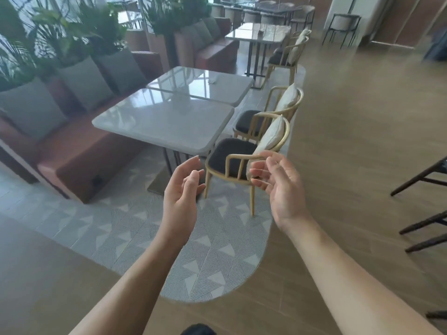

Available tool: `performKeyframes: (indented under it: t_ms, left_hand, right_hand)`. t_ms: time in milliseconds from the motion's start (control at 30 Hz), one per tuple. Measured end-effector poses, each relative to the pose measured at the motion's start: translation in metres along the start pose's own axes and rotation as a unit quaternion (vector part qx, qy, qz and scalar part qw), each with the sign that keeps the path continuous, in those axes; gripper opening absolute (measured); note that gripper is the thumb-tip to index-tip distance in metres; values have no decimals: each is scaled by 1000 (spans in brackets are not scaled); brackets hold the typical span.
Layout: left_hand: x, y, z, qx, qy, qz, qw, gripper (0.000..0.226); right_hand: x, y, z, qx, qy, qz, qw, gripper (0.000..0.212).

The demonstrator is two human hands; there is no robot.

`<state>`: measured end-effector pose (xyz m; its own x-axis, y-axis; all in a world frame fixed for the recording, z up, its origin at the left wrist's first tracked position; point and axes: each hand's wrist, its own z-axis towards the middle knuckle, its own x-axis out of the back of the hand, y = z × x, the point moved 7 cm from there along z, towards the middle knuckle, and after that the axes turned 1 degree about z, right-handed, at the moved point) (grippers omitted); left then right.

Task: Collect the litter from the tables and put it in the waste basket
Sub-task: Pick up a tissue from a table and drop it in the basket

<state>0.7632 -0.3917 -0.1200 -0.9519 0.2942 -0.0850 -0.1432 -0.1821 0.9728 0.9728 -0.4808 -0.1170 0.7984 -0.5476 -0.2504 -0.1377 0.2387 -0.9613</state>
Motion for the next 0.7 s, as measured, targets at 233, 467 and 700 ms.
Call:
performKeyframes:
  t_ms: [233,467,700]
  left_hand:
    - [-88,-46,123,5,-59,-19,998,29]
    - [-179,-89,273,11,-128,-40,991,31]
    - [-275,-103,384,-9,-187,-33,982,28]
  right_hand:
    - [50,9,126,9,51,-15,999,28]
    - [87,15,268,25,112,-15,993,30]
    - [133,-2,378,40,167,-29,985,24]
